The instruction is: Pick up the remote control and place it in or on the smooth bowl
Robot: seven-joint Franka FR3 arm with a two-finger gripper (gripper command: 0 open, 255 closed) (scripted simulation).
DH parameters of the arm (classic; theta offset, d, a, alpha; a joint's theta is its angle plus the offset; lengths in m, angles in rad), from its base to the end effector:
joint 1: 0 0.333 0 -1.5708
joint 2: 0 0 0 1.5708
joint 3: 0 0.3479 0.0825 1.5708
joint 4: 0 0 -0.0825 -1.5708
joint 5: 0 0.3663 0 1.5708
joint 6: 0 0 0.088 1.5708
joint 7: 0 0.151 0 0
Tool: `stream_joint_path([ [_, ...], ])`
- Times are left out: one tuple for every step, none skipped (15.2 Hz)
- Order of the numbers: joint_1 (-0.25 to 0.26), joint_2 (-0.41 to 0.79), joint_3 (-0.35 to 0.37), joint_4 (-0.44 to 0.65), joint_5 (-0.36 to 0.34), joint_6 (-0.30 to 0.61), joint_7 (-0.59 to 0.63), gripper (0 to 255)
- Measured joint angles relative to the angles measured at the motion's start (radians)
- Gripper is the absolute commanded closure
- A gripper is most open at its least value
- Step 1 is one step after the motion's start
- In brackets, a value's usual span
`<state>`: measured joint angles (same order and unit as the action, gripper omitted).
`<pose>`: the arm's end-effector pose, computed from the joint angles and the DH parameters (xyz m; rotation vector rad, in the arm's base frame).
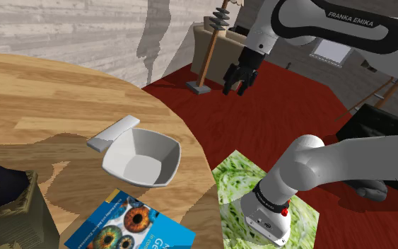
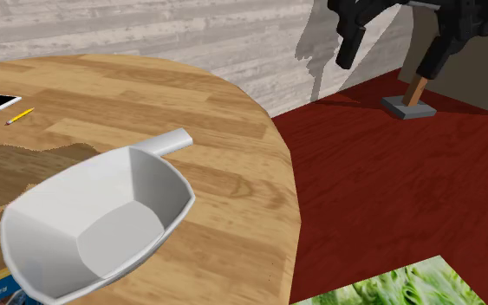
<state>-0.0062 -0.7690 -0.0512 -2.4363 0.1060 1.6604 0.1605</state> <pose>0.2771 -0.0041 0.5366 -2.9840 0.3194 0.0240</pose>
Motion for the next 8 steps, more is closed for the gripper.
stream_joint_path([
  [0.0, 0.0, 0.0, 0.0, 0.0, 0.0, 0.0, 0],
  [0.001, 0.001, 0.013, -0.004, 0.007, 0.006, 0.019, 0],
  [0.002, 0.006, 0.032, -0.015, 0.019, 0.026, 0.049, 0],
  [0.006, 0.011, 0.06, -0.021, 0.034, 0.041, 0.089, 0],
  [0.007, 0.024, 0.084, -0.028, 0.048, 0.064, 0.126, 0],
  [0.009, 0.035, 0.109, -0.029, 0.062, 0.08, 0.166, 0],
  [0.01, 0.054, 0.136, -0.028, 0.076, 0.102, 0.208, 0],
  [0.011, 0.063, 0.161, -0.039, 0.088, 0.127, 0.247, 0],
])
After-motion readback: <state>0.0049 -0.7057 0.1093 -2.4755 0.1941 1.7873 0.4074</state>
